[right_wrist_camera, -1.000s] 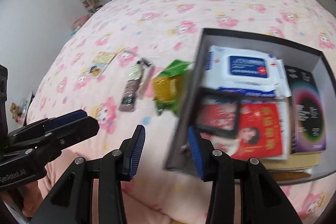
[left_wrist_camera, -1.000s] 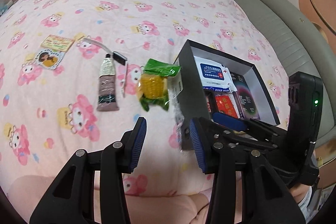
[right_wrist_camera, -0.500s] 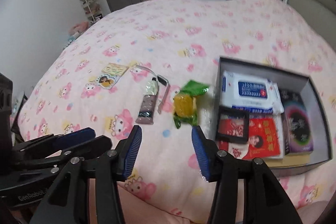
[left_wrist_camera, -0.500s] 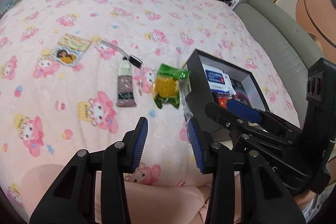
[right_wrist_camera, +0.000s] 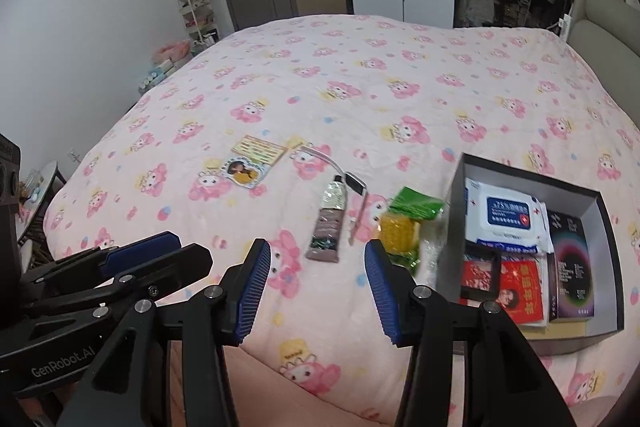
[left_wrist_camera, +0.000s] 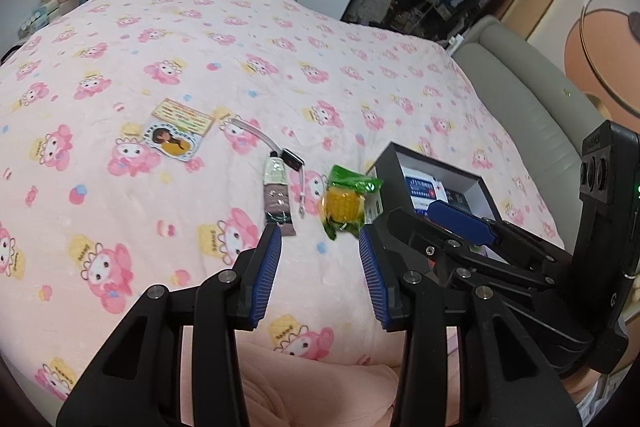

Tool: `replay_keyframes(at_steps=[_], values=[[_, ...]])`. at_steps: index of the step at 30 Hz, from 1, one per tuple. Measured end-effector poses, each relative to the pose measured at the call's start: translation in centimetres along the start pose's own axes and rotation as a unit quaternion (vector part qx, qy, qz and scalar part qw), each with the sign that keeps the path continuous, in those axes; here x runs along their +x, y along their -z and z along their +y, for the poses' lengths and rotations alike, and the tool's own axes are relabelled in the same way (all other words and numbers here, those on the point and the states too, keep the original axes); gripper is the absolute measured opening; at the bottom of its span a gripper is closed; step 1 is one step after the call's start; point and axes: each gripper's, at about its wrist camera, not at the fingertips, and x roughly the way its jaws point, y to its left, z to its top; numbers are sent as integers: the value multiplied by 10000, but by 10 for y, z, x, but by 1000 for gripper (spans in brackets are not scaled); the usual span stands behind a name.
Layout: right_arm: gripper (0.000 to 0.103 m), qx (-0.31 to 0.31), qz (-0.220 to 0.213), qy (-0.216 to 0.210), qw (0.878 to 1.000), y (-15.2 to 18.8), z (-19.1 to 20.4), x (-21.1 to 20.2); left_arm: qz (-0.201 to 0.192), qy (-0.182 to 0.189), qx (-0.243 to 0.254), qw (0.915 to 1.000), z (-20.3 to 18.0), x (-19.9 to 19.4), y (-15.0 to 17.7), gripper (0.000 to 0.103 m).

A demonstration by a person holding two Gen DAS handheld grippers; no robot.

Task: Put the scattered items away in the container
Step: 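Withdraw the open left tool from the box, then reach the left tool to the brown-and-white tube beside the watch strap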

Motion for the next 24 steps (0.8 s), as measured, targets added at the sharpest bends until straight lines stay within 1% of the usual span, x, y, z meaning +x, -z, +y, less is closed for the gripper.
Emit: replay_keyframes(at_steps=[7,14,19,24], values=[[45,-26,-137,65,9999,-22,15,7,-189,-19,-45,9998,11,1,-25,40],[45,48,-277,280,9992,-59,9,23,-334,139,-126,9993,19,24,-65,40],[45,74,-275,429,9987,-81,3,45,-271,220,-315,9989,32,55,-87,40],[45,283,-64,582,9979,-92,-14,82,-1,243,-461,9986,43,105,-105,40]])
